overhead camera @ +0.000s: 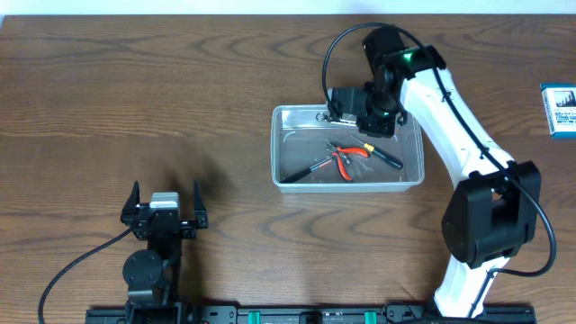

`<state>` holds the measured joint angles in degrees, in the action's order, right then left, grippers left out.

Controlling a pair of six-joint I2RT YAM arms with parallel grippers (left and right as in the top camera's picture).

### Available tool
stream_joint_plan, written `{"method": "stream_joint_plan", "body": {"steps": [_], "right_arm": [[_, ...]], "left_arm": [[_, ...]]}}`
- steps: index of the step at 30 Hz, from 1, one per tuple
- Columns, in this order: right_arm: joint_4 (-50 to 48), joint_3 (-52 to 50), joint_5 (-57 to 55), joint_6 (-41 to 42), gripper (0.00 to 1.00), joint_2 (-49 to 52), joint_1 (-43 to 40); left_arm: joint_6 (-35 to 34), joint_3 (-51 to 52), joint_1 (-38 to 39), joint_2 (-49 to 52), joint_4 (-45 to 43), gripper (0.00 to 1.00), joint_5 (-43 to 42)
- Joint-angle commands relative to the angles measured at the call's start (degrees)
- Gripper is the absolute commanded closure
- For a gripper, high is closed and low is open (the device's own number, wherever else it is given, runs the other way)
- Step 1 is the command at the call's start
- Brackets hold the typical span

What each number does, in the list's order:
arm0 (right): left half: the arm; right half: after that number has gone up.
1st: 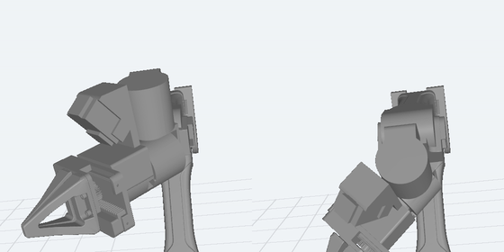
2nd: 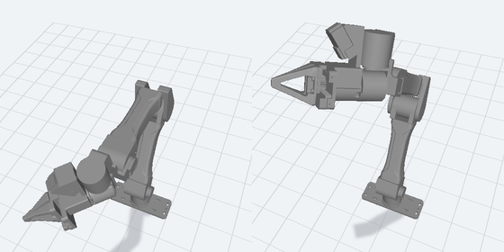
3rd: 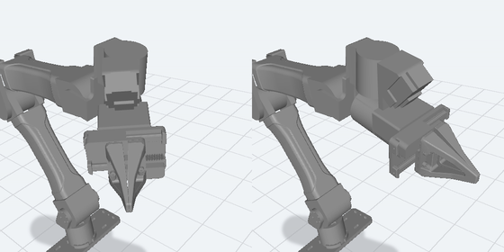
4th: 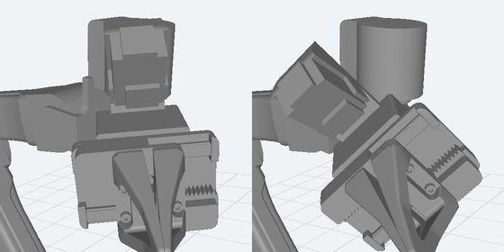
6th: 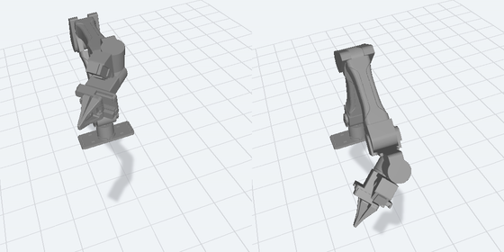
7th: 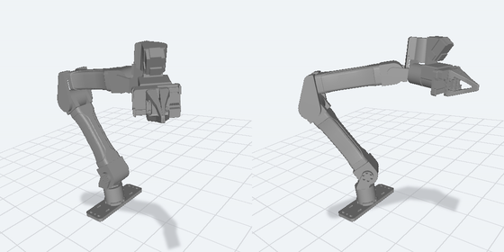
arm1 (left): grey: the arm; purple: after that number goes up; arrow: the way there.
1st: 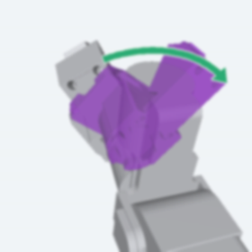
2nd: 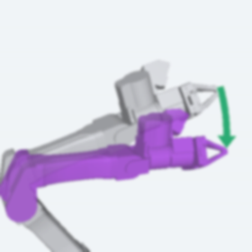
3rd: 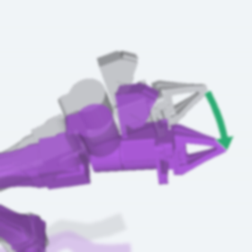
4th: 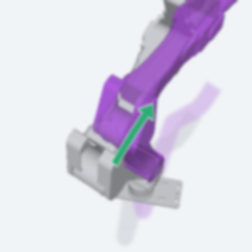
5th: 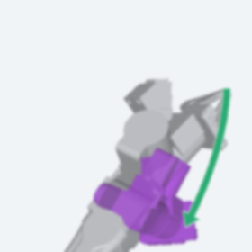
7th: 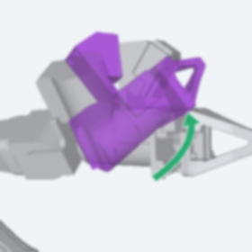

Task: Pack container
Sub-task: 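Lower the wrench into the container and open the right gripper, then withdraw the right gripper up and right away from the container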

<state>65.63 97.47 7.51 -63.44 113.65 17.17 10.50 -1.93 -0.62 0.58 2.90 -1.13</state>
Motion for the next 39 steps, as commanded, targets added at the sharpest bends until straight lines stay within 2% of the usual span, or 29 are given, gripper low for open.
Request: {"method": "stream_joint_plan", "body": {"steps": [1,11,14,15,16,17,22,26,32,35,39], "right_arm": [[-1.42,-2.23,2.01,-1.16,0.85,-0.09,0.37],[-3.26,-4.61,2.03,-1.11,0.81,-0.09,0.39],[-3.30,-4.59,2.03,-0.81,0.63,-0.09,0.39],[-3.37,-4.59,2.01,-0.39,0.51,-0.09,0.39],[-3.63,-4.57,1.97,0.20,0.29,-0.13,0.37],[-3.96,-4.50,1.97,0.96,0.01,-0.17,0.37],[-5.97,-2.08,1.99,9.42,0.01,-0.57,0.37],[-5.99,3.61,0.70,18.97,0.01,-2.14,0.00],[-5.25,11.02,-13.84,34.36,0.01,-9.18,-3.98],[0.02,11.23,-15.30,35.58,0.01,-14.36,-7.08],[12.20,11.23,-7.61,37.33,0.01,-19.08,-10.03]], "left_arm": [[-0.28,1.70,0.07,-0.31,1.03,0.02,0.28],[-0.28,1.70,0.07,-0.31,1.01,0.02,0.28],[-0.28,1.70,0.07,-0.31,1.03,0.02,0.28],[-0.28,1.70,0.07,-0.31,1.01,0.02,0.28],[-0.28,1.70,0.07,-0.31,1.03,0.02,0.28],[-0.28,1.70,0.07,-0.31,1.01,0.02,0.28],[-0.28,1.70,0.07,-0.31,1.03,0.02,0.28],[-0.28,1.70,0.07,-0.31,1.01,0.02,0.28],[-0.28,1.70,0.07,-0.31,1.03,0.02,0.28],[-0.28,1.70,0.07,-0.31,1.03,0.02,0.28],[-0.28,1.70,0.07,-0.31,1.03,0.02,0.28]]}}
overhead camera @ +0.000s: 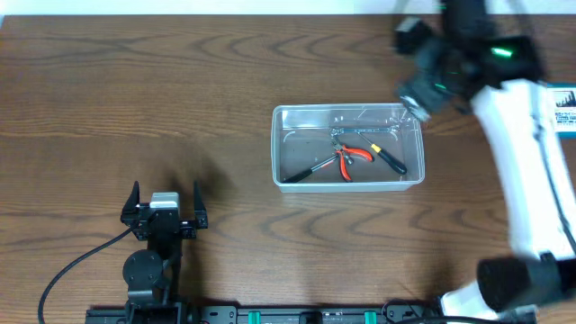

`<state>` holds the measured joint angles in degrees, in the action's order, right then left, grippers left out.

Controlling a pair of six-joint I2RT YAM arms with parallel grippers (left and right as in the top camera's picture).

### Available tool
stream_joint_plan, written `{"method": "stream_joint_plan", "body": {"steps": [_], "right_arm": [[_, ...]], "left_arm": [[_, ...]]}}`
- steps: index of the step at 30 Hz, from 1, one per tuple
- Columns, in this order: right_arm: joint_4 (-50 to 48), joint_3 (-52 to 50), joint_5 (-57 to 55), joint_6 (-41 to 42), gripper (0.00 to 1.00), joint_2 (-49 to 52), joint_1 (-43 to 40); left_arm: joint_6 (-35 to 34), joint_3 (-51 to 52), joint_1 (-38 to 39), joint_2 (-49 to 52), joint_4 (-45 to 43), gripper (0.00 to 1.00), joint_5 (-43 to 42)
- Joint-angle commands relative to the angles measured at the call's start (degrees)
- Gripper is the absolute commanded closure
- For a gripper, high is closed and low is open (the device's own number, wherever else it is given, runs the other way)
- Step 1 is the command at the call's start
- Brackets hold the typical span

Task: Pack container
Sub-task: 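Withdraw the right gripper up and right away from the container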

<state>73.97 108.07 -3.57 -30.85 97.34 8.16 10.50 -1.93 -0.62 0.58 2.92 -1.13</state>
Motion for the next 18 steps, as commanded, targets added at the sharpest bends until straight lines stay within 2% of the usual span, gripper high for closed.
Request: {"method": "stream_joint_plan", "body": {"steps": [1,5,7,10,12,14,18], "right_arm": [[6.45,0.61,5.86,5.42,0.01,-3.58,-1.46],[11.63,0.61,9.73,7.76,0.01,-4.44,-2.38],[11.15,0.61,6.62,10.93,0.01,-4.37,-2.82],[7.89,0.61,-3.08,20.35,0.01,-4.33,-5.11],[4.81,0.63,-4.52,22.03,0.01,-4.33,-8.15],[0.66,0.63,-2.23,21.97,0.01,-4.33,-13.03],[-3.37,2.67,9.46,21.79,0.01,-1.62,-25.90]], "left_arm": [[-0.28,1.70,0.07,-0.31,1.01,0.02,0.28],[-0.28,1.70,0.07,-0.31,0.98,0.02,0.28],[-0.28,1.70,0.07,-0.31,0.98,0.02,0.28],[-0.28,1.70,0.07,-0.31,0.98,0.02,0.28],[-0.28,1.70,0.07,-0.31,1.01,0.02,0.28],[-0.28,1.70,0.07,-0.31,0.98,0.02,0.28],[-0.28,1.70,0.07,-0.31,1.01,0.02,0.28]]}}
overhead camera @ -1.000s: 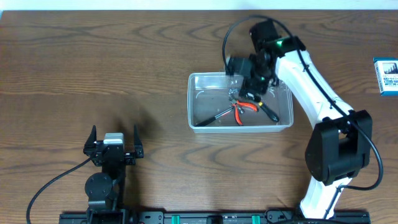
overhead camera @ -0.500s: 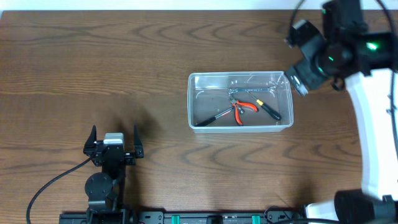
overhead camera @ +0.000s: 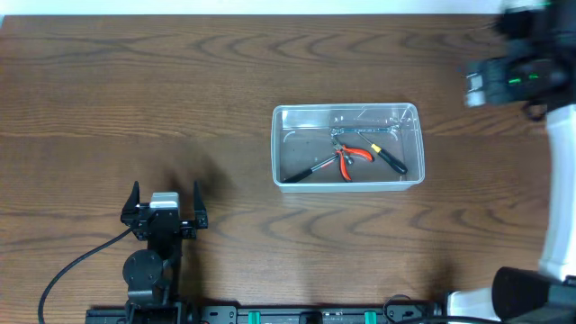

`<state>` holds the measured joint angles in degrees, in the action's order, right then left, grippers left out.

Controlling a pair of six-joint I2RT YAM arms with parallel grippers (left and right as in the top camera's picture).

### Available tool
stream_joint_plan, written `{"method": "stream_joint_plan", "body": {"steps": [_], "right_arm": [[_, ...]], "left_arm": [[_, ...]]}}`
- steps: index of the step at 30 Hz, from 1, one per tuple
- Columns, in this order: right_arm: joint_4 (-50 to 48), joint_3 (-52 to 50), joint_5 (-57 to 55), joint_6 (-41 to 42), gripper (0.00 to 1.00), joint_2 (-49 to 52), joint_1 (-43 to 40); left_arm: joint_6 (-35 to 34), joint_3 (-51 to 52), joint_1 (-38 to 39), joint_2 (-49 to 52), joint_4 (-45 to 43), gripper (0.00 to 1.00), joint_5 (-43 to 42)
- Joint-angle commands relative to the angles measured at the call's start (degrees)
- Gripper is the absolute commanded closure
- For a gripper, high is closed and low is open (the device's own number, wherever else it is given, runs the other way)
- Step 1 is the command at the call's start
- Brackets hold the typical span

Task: Pack container
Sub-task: 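Withdraw the right gripper up and right away from the container, then move the right gripper right over the blue-white screwdriver set box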

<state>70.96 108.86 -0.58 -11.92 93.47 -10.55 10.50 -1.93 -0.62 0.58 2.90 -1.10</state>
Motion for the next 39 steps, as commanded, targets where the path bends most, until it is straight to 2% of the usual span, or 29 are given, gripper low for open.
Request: {"method": "stream_joint_plan", "body": {"steps": [1,4,6,9,11,17,22,28,35,39], "right_arm": [[0.02,3.23,10.14,2.86,0.01,4.00,-10.47],[3.02,8.26,18.18,2.27,0.01,10.91,-17.35],[7.04,12.55,19.08,-0.11,0.01,16.72,-19.58],[15.91,19.08,18.62,-4.66,0.01,25.55,-20.13],[19.80,21.18,18.60,-4.83,0.01,30.14,-20.02],[23.37,21.09,18.38,-4.83,0.01,37.11,-19.82],[19.43,21.33,14.01,-4.79,0.01,37.68,-19.39],[10.93,21.81,1.31,-3.26,0.01,37.68,-20.17],[0.83,21.81,-3.63,-16.28,0.01,37.70,-20.20],[-1.70,21.79,-6.71,-19.80,0.01,37.86,-20.28]], "left_arm": [[-0.28,1.70,0.07,-0.31,1.01,0.02,0.26],[-0.28,1.70,0.07,-0.31,1.03,0.02,0.26],[-0.28,1.70,0.07,-0.31,1.01,0.02,0.26],[-0.28,1.70,0.07,-0.31,1.03,0.02,0.26],[-0.28,1.70,0.07,-0.31,1.03,0.02,0.26],[-0.28,1.70,0.07,-0.31,1.03,0.02,0.26],[-0.28,1.70,0.07,-0.31,1.03,0.02,0.26],[-0.28,1.70,0.07,-0.31,1.01,0.02,0.26],[-0.28,1.70,0.07,-0.31,1.01,0.02,0.26],[-0.28,1.70,0.07,-0.31,1.01,0.02,0.26]]}}
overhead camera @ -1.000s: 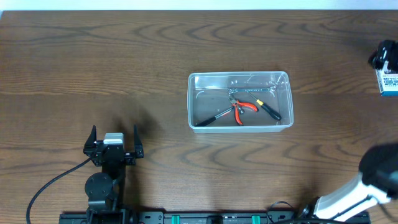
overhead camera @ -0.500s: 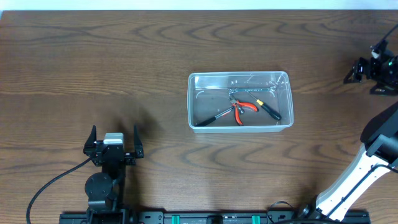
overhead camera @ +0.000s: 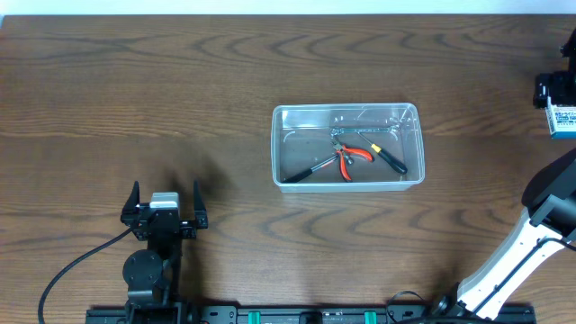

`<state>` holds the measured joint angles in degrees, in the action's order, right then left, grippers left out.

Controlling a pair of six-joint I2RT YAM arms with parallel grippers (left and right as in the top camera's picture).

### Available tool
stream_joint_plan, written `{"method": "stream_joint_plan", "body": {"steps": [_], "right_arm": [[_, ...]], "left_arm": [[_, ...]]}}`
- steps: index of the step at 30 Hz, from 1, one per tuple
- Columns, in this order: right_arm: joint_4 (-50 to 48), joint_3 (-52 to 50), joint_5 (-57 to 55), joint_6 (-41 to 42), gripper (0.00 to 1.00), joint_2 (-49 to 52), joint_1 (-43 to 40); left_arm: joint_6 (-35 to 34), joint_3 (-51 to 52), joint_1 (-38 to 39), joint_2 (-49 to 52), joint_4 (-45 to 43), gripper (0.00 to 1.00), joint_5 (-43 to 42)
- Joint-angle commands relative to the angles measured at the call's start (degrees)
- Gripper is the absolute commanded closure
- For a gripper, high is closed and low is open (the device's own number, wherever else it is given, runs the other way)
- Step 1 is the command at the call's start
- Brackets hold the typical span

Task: Pack container
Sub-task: 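Move the right gripper right over the blue-white screwdriver set box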

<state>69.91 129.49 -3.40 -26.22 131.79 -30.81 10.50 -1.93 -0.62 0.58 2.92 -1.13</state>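
A clear plastic container [overhead camera: 346, 180] stands mid-table. Inside lie red-handled pliers [overhead camera: 354, 157], a black-handled tool [overhead camera: 310, 168] and a yellow-and-black tool [overhead camera: 389, 157]. At the table's right edge lies a small blue-and-white box [overhead camera: 563, 120]. My right gripper [overhead camera: 545, 91] is right over the box's back end, mostly cut off by the frame, and its jaws do not show. My left gripper [overhead camera: 166, 194] rests near the front left, open and holding nothing.
The right arm's white link [overhead camera: 517, 256] rises from the front right corner to the right edge. A black cable [overhead camera: 76, 270] trails from the left arm's base. The rest is bare brown wood.
My right gripper has moved further right, from beside the container's far right to the table's right edge over the blue-and-white box. The left arm and the container's contents are unchanged.
My right gripper was first over the back of the container, above the tools. Then it was off the container's back right corner, then further right, and now it is at the box on the right edge. The left gripper stayed open and still.
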Motion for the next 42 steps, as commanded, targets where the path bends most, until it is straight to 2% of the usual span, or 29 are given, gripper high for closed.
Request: {"method": "stream_joint_plan", "body": {"steps": [1,6,15,20,32,37,42], "right_arm": [[-1.36,1.16,-3.89,-5.79,0.01,-0.39,-0.13],[-2.99,1.88,-2.03,-1.64,0.01,-0.39,-1.38],[-1.66,2.10,7.52,-1.73,0.01,0.42,-7.30],[-2.86,2.10,8.15,-3.50,0.01,2.23,-9.94],[-3.89,2.08,8.15,-13.97,0.01,8.35,-8.15],[-10.71,2.08,8.17,-13.16,0.01,8.39,-7.41],[-13.51,2.08,8.22,-10.82,0.01,8.52,-7.50]], "left_arm": [[-0.28,1.70,0.07,-0.31,0.98,0.02,0.28],[-0.28,1.70,0.07,-0.31,0.98,0.02,0.28],[-0.28,1.70,0.07,-0.31,0.98,0.02,0.28],[-0.28,1.70,0.07,-0.31,0.98,0.02,0.28],[-0.28,1.70,0.07,-0.31,0.98,0.02,0.28],[-0.28,1.70,0.07,-0.31,0.98,0.02,0.28],[-0.28,1.70,0.07,-0.31,1.01,0.02,0.28]]}}
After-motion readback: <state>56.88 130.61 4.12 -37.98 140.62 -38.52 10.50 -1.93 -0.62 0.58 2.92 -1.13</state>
